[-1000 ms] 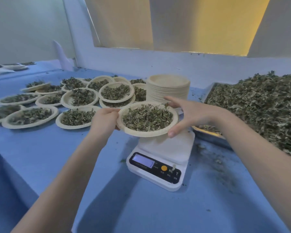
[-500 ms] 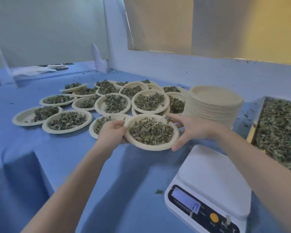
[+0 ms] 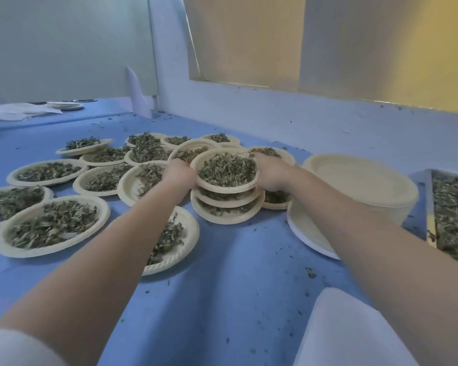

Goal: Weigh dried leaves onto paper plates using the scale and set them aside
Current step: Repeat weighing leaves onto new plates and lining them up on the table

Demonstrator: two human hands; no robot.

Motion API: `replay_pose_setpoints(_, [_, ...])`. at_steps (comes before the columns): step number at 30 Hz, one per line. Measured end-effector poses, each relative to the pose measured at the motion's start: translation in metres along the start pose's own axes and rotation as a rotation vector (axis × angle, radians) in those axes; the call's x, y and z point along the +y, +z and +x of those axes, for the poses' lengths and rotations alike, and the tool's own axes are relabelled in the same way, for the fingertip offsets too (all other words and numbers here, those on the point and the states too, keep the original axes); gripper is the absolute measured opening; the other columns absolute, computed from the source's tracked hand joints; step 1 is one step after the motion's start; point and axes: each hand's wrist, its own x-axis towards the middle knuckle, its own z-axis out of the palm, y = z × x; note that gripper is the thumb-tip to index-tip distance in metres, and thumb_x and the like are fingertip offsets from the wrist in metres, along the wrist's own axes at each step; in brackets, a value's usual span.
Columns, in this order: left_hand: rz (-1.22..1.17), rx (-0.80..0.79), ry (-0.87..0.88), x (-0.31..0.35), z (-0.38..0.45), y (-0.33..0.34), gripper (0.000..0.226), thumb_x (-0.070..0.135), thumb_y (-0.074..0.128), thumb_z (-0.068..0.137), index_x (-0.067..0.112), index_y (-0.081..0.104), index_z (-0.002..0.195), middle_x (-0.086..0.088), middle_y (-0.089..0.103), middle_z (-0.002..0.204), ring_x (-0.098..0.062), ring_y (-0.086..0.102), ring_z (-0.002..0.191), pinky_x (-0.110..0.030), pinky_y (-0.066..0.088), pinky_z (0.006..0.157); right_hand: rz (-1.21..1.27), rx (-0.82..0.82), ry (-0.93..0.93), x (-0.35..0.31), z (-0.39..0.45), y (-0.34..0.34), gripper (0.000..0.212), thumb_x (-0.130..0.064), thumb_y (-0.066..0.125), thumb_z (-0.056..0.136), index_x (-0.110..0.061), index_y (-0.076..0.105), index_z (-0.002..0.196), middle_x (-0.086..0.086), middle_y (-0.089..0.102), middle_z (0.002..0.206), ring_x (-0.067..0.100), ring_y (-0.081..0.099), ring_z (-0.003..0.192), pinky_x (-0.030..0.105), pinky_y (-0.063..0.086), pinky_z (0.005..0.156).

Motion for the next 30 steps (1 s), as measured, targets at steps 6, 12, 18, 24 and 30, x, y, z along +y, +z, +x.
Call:
replay_pose_setpoints(6, [0.355, 0.134, -0.069, 0.005, -0.008, 0.003, 0.036, 0.016, 0.040, 0.092, 0.008, 0.054, 0.125, -0.023, 0.046, 0.132, -0.037, 0.039, 0.122, -0.039, 0.033, 0.101, -0.138, -0.003, 0.005, -0.005, -0.003, 0.010, 0.073, 0.003, 0.043, 0.092, 0.003, -0.003, 0.149, 0.008, 0.047, 0.072, 0.016, 0.039, 0.058, 0.026, 0.027, 0.045])
replay_pose_setpoints(12, [0.121, 0.150, 0.143, 0.043, -0.054, 0.005, 0.026, 0.003, 0.041, 0.086, 0.019, 0.060, 0.084, -0.017, 0.058, 0.117, -0.031, 0.054, 0.106, -0.034, 0.044, 0.084, -0.079, 0.112, -0.068, -0.005, -0.045, -0.025, 0.056, -0.003, 0.042, 0.093, -0.002, 0.023, 0.145, 0.013, 0.053, 0.100, 0.026, 0.052, 0.088, 0.035, 0.042, 0.067])
replay_pose_setpoints(18, [0.166, -0.141, 0.426, 0.097, -0.116, 0.061, 0.017, 0.009, 0.046, 0.087, 0.019, 0.057, 0.079, -0.014, 0.062, 0.099, -0.030, 0.055, 0.091, -0.031, 0.044, 0.073, -0.108, 0.245, 0.063, 0.045, -0.093, -0.066, 0.039, -0.007, 0.043, 0.093, 0.001, 0.049, 0.130, 0.017, 0.051, 0.134, 0.031, 0.048, 0.122, 0.041, 0.040, 0.102])
replay_pose_setpoints(24, [0.354, -0.119, 0.412, 0.116, -0.122, 0.107, 0.044, 0.025, 0.047, 0.089, 0.003, 0.048, 0.127, -0.020, 0.051, 0.128, -0.035, 0.047, 0.118, -0.037, 0.038, 0.091, -0.118, 0.200, 0.277, 0.117, -0.132, -0.072, 0.021, -0.014, 0.045, 0.094, 0.002, 0.058, 0.094, 0.016, 0.058, 0.093, 0.024, 0.051, 0.075, 0.031, 0.041, 0.059])
replay_pose_setpoints(30, [0.091, -0.260, 0.179, 0.109, -0.122, 0.136, 0.055, 0.022, 0.057, 0.086, -0.003, 0.041, 0.133, -0.008, 0.056, 0.093, -0.020, 0.051, 0.077, -0.029, 0.039, 0.065, 0.177, 0.197, 0.366, 0.141, -0.132, -0.055, 0.025, -0.009, 0.042, 0.089, -0.012, 0.031, 0.067, 0.002, 0.027, 0.062, 0.016, 0.023, 0.053, 0.029, 0.017, 0.048])
